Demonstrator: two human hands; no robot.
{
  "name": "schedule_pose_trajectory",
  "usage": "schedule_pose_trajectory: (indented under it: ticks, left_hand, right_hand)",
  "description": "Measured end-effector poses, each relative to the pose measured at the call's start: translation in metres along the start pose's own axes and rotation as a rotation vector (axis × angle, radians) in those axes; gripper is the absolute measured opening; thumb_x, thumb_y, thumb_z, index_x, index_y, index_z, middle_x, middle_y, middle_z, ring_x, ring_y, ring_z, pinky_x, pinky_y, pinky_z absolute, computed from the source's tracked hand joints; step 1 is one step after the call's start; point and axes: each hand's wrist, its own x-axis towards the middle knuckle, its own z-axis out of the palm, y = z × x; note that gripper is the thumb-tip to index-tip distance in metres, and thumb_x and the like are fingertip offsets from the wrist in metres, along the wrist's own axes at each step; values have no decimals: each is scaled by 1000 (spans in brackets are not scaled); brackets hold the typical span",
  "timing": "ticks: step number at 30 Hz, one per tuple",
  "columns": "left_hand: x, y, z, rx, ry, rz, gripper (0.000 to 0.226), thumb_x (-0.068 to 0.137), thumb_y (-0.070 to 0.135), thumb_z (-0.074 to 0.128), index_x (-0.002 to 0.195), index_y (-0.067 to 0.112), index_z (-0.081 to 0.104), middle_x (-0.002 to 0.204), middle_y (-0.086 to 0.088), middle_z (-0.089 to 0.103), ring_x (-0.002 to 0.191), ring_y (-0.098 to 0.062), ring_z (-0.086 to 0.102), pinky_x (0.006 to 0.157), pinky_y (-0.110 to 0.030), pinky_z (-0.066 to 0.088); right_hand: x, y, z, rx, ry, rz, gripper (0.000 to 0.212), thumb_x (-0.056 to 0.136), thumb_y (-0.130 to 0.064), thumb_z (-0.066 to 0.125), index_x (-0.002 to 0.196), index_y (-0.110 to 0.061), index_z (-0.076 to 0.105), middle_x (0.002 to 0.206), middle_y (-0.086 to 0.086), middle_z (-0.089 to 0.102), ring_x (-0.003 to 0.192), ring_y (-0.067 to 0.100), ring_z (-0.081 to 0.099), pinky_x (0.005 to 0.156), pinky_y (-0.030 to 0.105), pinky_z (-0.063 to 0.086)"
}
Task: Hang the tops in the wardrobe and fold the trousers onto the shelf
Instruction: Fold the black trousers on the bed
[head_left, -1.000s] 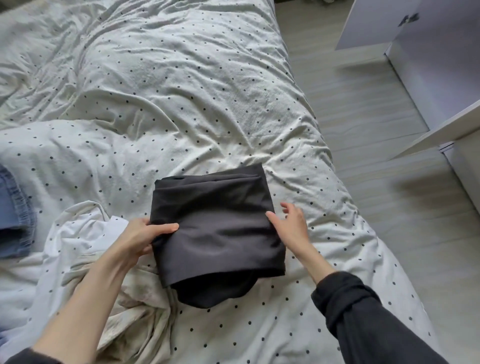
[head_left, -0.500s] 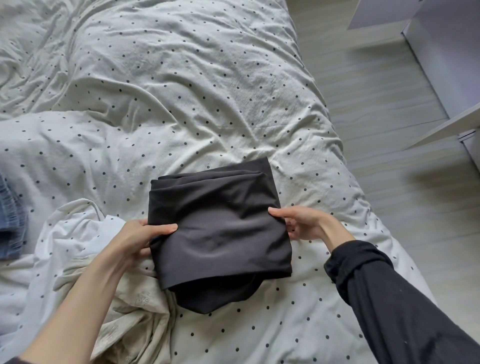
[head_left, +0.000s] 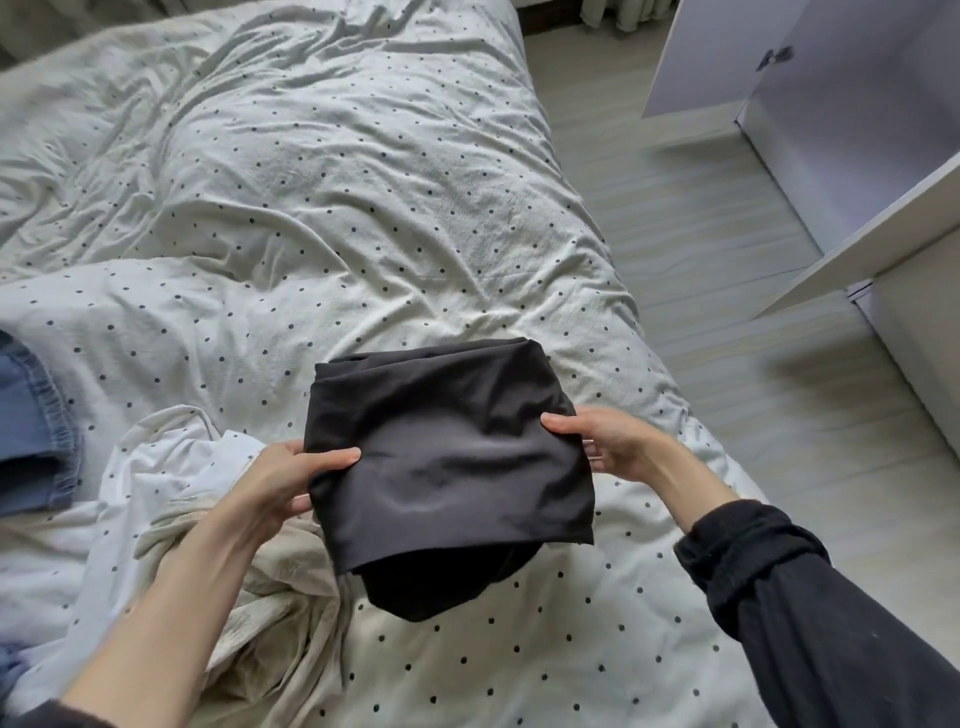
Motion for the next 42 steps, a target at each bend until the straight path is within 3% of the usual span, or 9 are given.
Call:
schedule_pose_trajectory:
  ticks: [4, 8, 13, 16, 22, 28, 34, 38, 42]
  left_hand:
    - [-37, 0, 21, 0, -88, 55, 22, 75, 5, 75, 96, 3, 68, 80, -4, 71, 63, -10, 65, 52, -17, 53]
    - [-83, 4, 53, 43, -168, 122, 25, 76, 6, 75, 99, 4, 67, 90, -7, 71, 66, -10, 65, 53, -16, 54]
    - [-135, 11, 97, 88, -260, 172, 24, 77, 8, 74, 101, 8, 67, 82, -1, 71, 62, -6, 65, 50, -16, 49]
    - [-164, 14, 142, 124, -299, 199, 25, 76, 11, 75, 100, 10, 68, 78, 3, 72, 65, -7, 67, 60, -21, 51]
    - [-211, 27, 263, 125, -316, 255, 12, 79, 9, 72, 89, 15, 67, 65, 9, 70, 55, -1, 64, 49, -13, 48]
    - [-238, 34, 395, 93, -349, 267, 10, 80, 6, 70, 89, 10, 68, 72, 2, 71, 58, -5, 66, 52, -17, 51]
    - [-238, 69, 454, 62, -365, 298, 14, 80, 9, 70, 95, 11, 69, 80, 1, 74, 64, -5, 67, 57, -18, 51]
    - [-221, 119, 464, 10, -293, 345, 12, 81, 6, 69, 92, 12, 67, 68, 7, 71, 57, -2, 65, 48, -14, 49]
    - [-201, 191, 459, -42, -232, 397, 13, 80, 7, 70, 92, 13, 68, 74, 4, 72, 60, -3, 66, 49, -15, 50]
  right_hand:
    - [-65, 16, -8, 15, 153, -45, 16, 83, -27, 70, 97, -19, 67, 99, -2, 67, 85, 14, 61, 73, 25, 48]
    - [-135, 38, -24, 47, 272, -50, 15, 85, -26, 68, 98, -20, 65, 98, -4, 65, 84, 13, 60, 71, 26, 48]
    - [-206, 59, -61, 53, 335, -49, 19, 86, -27, 67, 105, -21, 64, 97, -6, 63, 84, 13, 58, 71, 28, 48]
    - [-246, 68, -107, 53, 363, -88, 16, 86, -27, 68, 101, -21, 65, 98, -5, 63, 84, 14, 58, 68, 28, 47]
    - [-294, 88, -222, 56, 350, -94, 28, 87, -26, 66, 113, -16, 64, 99, -4, 63, 85, 15, 56, 72, 30, 47]
    - [-348, 92, -347, 3, 376, -113, 7, 87, -22, 64, 94, -22, 65, 98, -4, 61, 86, 16, 55, 68, 28, 45]
    - [-351, 59, -413, -56, 401, -106, 2, 89, -23, 63, 91, -23, 63, 95, -5, 62, 79, 12, 55, 65, 25, 44]
    - [-329, 1, -434, -75, 388, -141, 5, 90, -22, 62, 95, -23, 62, 95, -4, 61, 78, 12, 53, 65, 25, 43]
    - [-310, -82, -450, -83, 365, -240, 9, 89, -21, 62, 98, -20, 64, 93, -2, 61, 77, 13, 56, 63, 25, 44]
